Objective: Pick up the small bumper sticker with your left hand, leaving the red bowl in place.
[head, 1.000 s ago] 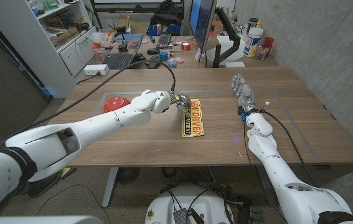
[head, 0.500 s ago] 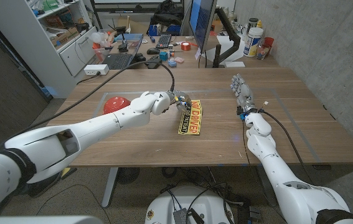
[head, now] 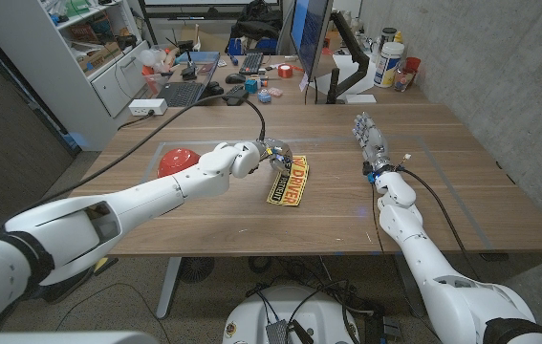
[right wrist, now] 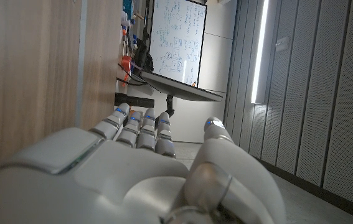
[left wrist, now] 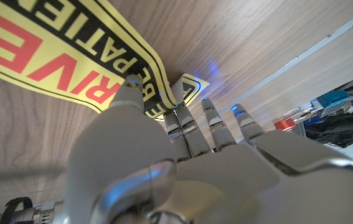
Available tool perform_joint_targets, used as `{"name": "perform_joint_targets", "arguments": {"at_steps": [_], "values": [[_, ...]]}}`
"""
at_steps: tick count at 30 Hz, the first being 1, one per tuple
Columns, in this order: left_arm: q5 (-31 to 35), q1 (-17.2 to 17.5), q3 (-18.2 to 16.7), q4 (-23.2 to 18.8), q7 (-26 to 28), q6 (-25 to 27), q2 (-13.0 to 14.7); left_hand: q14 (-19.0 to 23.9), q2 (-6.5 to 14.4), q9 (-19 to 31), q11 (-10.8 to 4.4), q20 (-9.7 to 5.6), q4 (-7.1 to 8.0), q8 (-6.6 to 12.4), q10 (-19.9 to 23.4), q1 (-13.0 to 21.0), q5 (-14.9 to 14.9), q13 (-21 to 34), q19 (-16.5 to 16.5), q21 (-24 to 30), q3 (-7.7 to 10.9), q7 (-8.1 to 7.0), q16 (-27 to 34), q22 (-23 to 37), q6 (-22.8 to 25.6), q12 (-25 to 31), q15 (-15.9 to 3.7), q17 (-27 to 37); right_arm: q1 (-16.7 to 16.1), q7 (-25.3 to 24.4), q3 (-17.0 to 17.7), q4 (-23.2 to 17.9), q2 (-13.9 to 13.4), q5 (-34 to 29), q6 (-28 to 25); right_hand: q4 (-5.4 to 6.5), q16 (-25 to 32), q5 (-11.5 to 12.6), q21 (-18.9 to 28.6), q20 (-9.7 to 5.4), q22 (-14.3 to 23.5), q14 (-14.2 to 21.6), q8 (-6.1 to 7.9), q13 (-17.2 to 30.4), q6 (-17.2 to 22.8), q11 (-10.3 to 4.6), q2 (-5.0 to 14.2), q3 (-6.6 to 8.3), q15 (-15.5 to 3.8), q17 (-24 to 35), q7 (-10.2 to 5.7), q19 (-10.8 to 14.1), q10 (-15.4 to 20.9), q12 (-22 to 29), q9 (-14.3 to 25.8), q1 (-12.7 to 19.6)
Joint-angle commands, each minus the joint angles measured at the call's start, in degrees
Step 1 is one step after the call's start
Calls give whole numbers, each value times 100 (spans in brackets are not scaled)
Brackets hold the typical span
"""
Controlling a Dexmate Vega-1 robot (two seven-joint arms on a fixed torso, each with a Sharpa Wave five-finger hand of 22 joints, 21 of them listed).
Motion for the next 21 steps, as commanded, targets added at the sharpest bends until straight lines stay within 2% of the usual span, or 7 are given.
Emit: {"name": "perform_joint_targets", "arguments": {"at_steps": [1, 21], "values": [[-222, 96, -170, -137, 298, 126, 69, 63, 21, 14, 2, 13, -4, 30, 121, 97, -11, -12, 49, 18, 74, -5, 24, 5, 120, 17, -393, 16, 47, 24, -8, 4, 0, -44, -39, -6, 16, 25, -5, 13, 16, 64, -13, 23, 23, -1, 5, -28, -4, 13, -27, -9, 41, -16, 16, -18], [-360, 120, -236, -289, 327, 266, 170, 106, 53, 8, 2, 42, 42, -12, 189, 80, -68, -10, 69, -22, 68, 21, -25, 6, 178, -69, -375, 22, 41, -10, -39, -66, 12, -95, -71, -15, 12, 26, -4, 11, 17, 58, -14, 23, 19, 14, 2, -29, -2, 12, -25, -13, 48, -16, 17, -20]]}}
